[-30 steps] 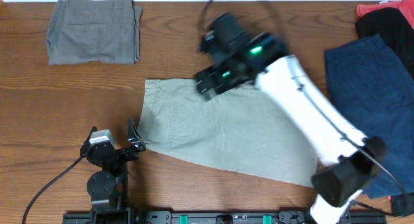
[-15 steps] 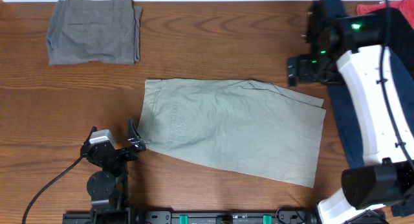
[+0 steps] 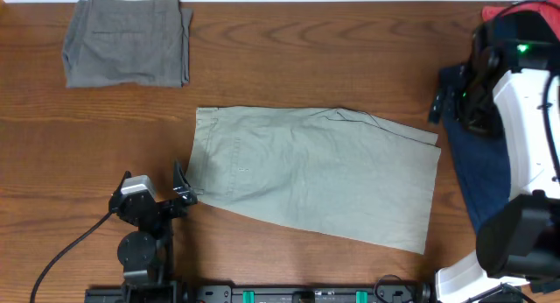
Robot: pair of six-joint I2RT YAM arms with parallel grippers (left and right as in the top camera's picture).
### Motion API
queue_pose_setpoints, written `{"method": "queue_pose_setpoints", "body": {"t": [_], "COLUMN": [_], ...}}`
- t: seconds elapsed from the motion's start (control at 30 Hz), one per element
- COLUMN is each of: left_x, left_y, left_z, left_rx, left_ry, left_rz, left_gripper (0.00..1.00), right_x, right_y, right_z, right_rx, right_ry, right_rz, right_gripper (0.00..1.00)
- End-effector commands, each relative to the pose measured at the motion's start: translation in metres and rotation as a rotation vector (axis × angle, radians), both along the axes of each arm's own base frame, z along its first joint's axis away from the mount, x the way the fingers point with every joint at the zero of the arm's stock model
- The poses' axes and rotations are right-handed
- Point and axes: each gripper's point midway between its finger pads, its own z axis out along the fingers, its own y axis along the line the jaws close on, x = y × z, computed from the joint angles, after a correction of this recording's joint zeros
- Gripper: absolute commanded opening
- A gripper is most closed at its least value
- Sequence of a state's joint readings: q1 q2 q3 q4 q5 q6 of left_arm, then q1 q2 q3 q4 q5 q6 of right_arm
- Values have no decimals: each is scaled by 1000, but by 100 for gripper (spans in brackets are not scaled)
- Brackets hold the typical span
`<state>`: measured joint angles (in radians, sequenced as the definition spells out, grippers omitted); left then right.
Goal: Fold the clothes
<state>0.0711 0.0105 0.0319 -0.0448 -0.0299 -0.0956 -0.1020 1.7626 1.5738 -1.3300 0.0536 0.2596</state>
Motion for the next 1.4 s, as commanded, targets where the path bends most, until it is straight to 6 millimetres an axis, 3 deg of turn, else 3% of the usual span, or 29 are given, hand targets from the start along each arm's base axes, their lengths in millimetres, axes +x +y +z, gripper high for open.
{"method": "queue_pose_setpoints", "body": {"t": [0.0,0.07,0.3,0.53,0.7,1.1,1.37], "left_x": [0,0,0,0,0,0,0], "left_y": [2,2,2,2,2,2,2], "left_z": [-18,-18,-18,-18,-18,-18,-18], "left_rx": [14,14,14,14,14,14,14], "left_ry": [50,50,50,50,50,50,50], "left_rz": [9,9,9,9,9,9,9], "left_gripper": [98,98,98,98,98,98,98], "right_x": [-10,-11,-5,-6,-6,-9,-6], "right_y": [0,0,-13,-28,-23,-17,-18], "right_z": [-26,-38,-73,-98,-109,-130,-135], "right_rx": [13,13,4,5,31,55,52], "right_ry": [36,38,-17,-39,-53,-81,-106], "right_rz": [-20,-23,-59,-106,-102,-96,-96], "right_gripper": [64,59,65,57,50,51,24]}}
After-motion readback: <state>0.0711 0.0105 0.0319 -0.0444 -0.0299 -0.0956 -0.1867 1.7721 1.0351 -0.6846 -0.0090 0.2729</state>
